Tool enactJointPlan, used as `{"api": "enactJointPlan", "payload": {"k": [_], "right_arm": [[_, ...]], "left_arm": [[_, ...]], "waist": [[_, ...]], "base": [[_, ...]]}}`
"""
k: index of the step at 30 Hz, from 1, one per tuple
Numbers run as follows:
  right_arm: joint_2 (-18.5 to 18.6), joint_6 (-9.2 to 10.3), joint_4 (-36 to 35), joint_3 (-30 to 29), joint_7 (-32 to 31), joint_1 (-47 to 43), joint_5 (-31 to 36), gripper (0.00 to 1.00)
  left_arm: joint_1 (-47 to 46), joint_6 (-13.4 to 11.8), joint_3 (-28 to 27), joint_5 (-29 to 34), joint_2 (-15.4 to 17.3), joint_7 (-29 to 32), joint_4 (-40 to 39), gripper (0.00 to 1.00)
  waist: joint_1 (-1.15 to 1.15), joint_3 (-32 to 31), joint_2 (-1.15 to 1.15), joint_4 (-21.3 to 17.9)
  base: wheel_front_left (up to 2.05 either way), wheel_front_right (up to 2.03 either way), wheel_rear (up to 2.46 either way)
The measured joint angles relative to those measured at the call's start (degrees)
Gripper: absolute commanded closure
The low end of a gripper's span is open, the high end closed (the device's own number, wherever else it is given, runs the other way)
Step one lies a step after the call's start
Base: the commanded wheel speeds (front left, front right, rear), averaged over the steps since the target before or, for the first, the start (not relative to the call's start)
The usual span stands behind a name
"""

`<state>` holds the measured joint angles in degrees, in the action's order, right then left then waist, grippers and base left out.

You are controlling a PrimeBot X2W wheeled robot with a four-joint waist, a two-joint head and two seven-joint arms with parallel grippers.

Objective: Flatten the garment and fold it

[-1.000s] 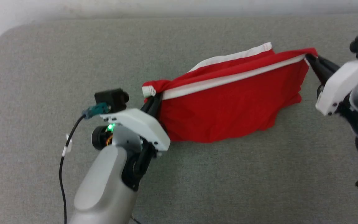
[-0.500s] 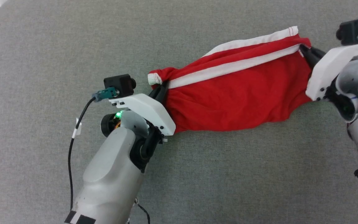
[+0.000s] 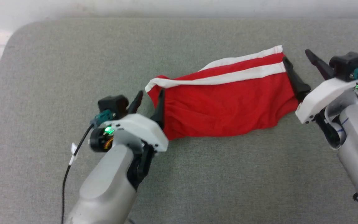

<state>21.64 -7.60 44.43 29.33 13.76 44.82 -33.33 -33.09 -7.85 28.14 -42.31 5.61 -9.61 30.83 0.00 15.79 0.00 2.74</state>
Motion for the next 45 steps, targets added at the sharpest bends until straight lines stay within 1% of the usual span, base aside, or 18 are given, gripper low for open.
{"api": "enactJointPlan", "payload": {"k": [3, 7, 11, 14, 18, 21, 23, 27, 31, 32, 36, 37, 38, 39, 41, 43, 45], "right_arm": [[-0.2, 0.0, -3.4, -1.6, 0.6, -3.1, 1.9, 0.0], [-0.5, 0.0, -9.6, -4.4, 1.0, -9.2, 4.8, 0.0], [-0.7, 0.0, -16.0, -8.0, 0.6, -17.1, 7.7, 0.0], [-1.2, 0.0, -21.4, -10.6, -1.9, -22.2, 10.0, 0.0], [-2.4, 0.0, -29.3, -13.8, -6.2, -28.0, 12.5, 0.0], [-3.5, 0.0, -34.6, -15.6, -9.1, -30.8, 13.8, 0.0], [-4.2, 0.0, -37.4, -16.5, -10.7, -32.0, 14.4, 0.0], [-5.2, 0.0, -41.5, -17.4, -12.8, -33.5, 15.3, 0.0], [-5.7, 0.0, -43.2, -17.9, -14.1, -34.3, 15.4, 0.0], [-5.8, 0.01, -43.4, -18.0, -14.3, -34.4, 15.4, 0.0], [-6.2, 0.01, -43.8, -18.5, -14.8, -34.6, 15.0, 0.0], [-6.2, 0.01, -43.9, -18.8, -14.9, -34.6, 14.8, 0.0], [-6.2, 0.0, -43.9, -19.2, -15.3, -34.6, 14.3, 0.0], [-6.0, 0.01, -43.9, -19.5, -15.6, -34.6, 14.1, 0.0], [-5.6, 0.01, -43.8, -19.9, -16.4, -34.5, 13.1, 0.0], [-5.0, 0.01, -43.0, -20.0, -17.8, -34.0, 11.9, 0.0], [-4.2, 0.01, -40.7, -20.1, -19.7, -32.5, 10.1, 0.0]], "left_arm": [[2.6, -3.0, 1.5, 3.0, 3.1, 0.7, -2.9, 0.0], [5.4, -5.0, 4.0, 4.7, 6.8, 6.6, -8.5, 0.0], [7.9, -5.4, 5.8, 3.5, 9.8, 16.2, -14.9, 0.0], [8.5, -5.4, 6.7, 2.0, 11.8, 23.4, -18.2, 0.0], [8.3, -5.4, 7.2, -0.7, 13.1, 31.2, -19.6, 0.0], [7.0, -5.4, 7.6, -1.3, 13.7, 35.2, -17.7, 0.0], [5.6, -5.5, 7.9, -1.6, 13.7, 37.1, -14.9, 0.0], [3.0, -5.1, 8.3, -2.1, 12.6, 38.4, -7.7, 0.0], [1.1, -3.3, 9.1, -3.3, 10.1, 39.3, -0.1, 0.0], [0.5, -3.2, 9.6, -3.1, 9.7, 39.4, 1.5, 0.0], [-2.4, -1.2, 10.9, -3.0, 8.5, 40.4, 6.0, 0.0], [-2.8, -0.7, 11.1, -3.0, 8.3, 40.5, 7.0, 0.37], [-3.2, -0.2, 11.4, -3.0, 8.1, 40.6, 7.8, 0.82], [-3.6, 0.3, 11.4, -3.0, 8.0, 40.6, 8.4, 1.0], [-4.3, 1.1, 11.5, -3.1, 7.7, 40.3, 9.7, 1.0], [-4.6, 2.1, 11.5, -3.4, 6.7, 39.7, 10.6, 1.0], [-4.7, 2.7, 11.4, -3.5, 6.4, 38.5, 11.1, 1.0]], "waist": [[-0.01, -2.0, 0.0, -0.5], [-0.01, -4.6, 0.0, -1.5], [-0.01, -7.2, 0.0, -2.7], [-0.02, -8.6, 0.0, -3.8], [-0.01, -9.6, 0.0, -5.6], [-0.01, -9.8, 0.0, -6.9], [0.0, -9.7, 0.0, -7.8], [0.0, -9.0, 0.0, -9.3], [0.01, -8.0, 0.0, -10.5], [0.0, -7.7, 0.0, -10.8], [0.0, -6.9, 0.0, -12.0], [0.0, -6.8, 0.0, -12.1], [-0.01, -6.6, 0.0, -12.2], [-0.01, -6.4, 0.0, -12.3], [0.0, -6.2, 0.0, -12.3], [0.0, -6.1, 0.0, -12.0], [0.0, -6.1, 0.0, -11.6]], "base": [[0.0, 0.0, 0.0], [0.0, 0.0, 0.0], [0.0, 0.0, 0.0], [0.0, 0.0, 0.0], [0.0, 0.0, 0.0], [0.0, 0.0, 0.0], [0.0, 0.0, 0.0], [0.0, 0.0, 0.0], [0.0, 0.0, 0.0], [0.0, 0.0, 0.0], [0.0, 0.0, 0.0], [0.0, 0.0, 0.0], [0.0, 0.0, 0.0], [0.0, 0.0, 0.0], [0.0, 0.0, 0.0], [0.0, 0.0, 0.0], [0.0, 0.0, 0.0]]}}
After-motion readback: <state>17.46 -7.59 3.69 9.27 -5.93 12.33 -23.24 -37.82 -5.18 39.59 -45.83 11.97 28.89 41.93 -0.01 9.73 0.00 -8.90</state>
